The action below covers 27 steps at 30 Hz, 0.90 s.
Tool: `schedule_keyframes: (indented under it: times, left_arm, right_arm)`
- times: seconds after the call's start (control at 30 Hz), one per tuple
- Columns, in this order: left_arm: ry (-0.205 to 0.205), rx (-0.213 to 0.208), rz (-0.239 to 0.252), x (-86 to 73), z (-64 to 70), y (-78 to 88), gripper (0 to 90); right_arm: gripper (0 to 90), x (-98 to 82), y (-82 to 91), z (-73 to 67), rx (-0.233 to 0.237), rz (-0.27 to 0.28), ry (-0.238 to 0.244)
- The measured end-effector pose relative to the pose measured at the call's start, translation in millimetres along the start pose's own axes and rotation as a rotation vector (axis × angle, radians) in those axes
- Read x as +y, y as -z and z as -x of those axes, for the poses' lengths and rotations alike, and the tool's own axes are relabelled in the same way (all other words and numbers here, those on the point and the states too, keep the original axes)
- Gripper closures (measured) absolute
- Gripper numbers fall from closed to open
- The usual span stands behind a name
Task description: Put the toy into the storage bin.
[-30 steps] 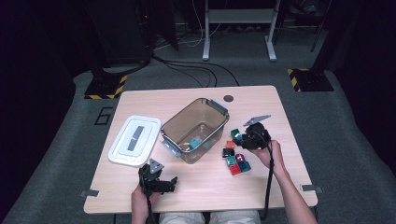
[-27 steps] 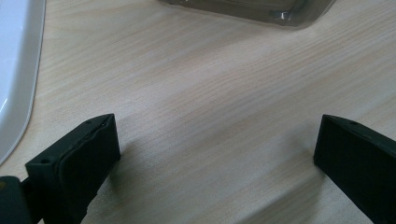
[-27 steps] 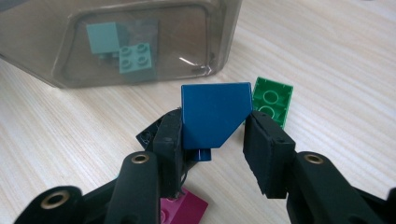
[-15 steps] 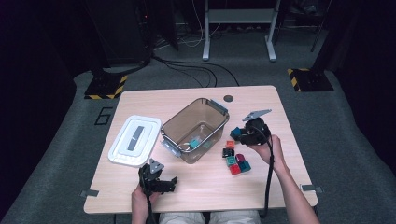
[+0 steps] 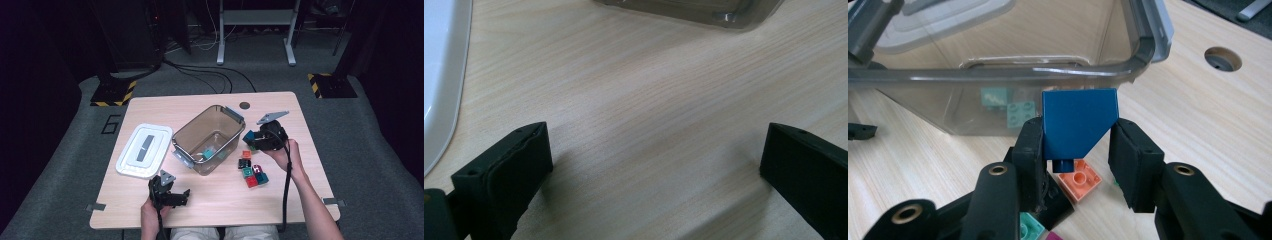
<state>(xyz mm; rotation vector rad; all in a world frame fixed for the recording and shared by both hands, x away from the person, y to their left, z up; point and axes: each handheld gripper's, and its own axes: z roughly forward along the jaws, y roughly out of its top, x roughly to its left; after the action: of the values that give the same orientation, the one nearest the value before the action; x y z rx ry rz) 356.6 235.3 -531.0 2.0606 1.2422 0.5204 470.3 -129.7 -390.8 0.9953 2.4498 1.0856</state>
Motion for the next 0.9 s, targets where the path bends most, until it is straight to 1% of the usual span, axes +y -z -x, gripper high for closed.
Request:
schedule_keyframes:
  times: [0.07, 0.17, 0.2, 0.23, 0.33, 0.37, 0.43, 0.6, 0.8, 0.87, 0.9]
  left_arm:
    - [0.0, 0.0, 0.0, 0.0, 0.0, 0.0, 0.1]
    - [0.0, 0.0, 0.0, 0.0, 0.0, 0.0, 0.1]
    - [0.0, 0.0, 0.0, 0.0, 0.0, 0.0, 0.1]
    - [0.0, 0.0, -0.001, 0.0, 0.0, 0.0, 0.1]
    - [0.0, 0.0, 0.0, 0.0, 0.0, 0.0, 0.1]
    - [0.0, 0.0, 0.0, 0.0, 0.0, 0.0, 0.1]
    - [0.0, 0.0, 0.0, 0.0, 0.0, 0.0, 0.1]
    - [0.0, -0.002, 0.0, 0.0, -0.1, 0.0, 0.1]
    - [0.0, 0.0, 0.0, 0.0, 0.0, 0.0, 0.1]
    - [0.0, 0.0, 0.0, 0.0, 0.0, 0.0, 0.1]
    - [0.0, 0.0, 0.0, 0.0, 0.0, 0.0, 0.1]
  right_arm:
    - [58.8, 3.1, 0.3, 0.3, 0.002, 0.013, 0.015]
    - [58.8, 6.5, 1.0, -0.7, 0.001, 0.013, 0.012]
    - [58.8, 10.2, 0.9, -1.8, 0.003, 0.018, 0.011]
    - [58.8, 11.5, 0.5, -1.6, 0.004, 0.02, 0.021]
    - [58.8, 16.7, -0.8, -3.1, 0.005, 0.025, 0.023]
    - [58.8, 18.8, -2.0, -2.8, 0.004, 0.03, 0.033]
    - [58.8, 22.2, -3.9, -3.7, 0.008, 0.029, 0.025]
    - [58.8, 30.6, -10.1, -5.8, 0.014, 0.029, 0.03]
    - [58.8, 40.4, -19.2, -8.9, 0.021, 0.033, 0.049]
    - [58.8, 43.1, -21.9, -11.0, 0.023, 0.023, 0.04]
    - [58.8, 44.5, -24.3, -10.6, 0.024, 0.029, 0.054]
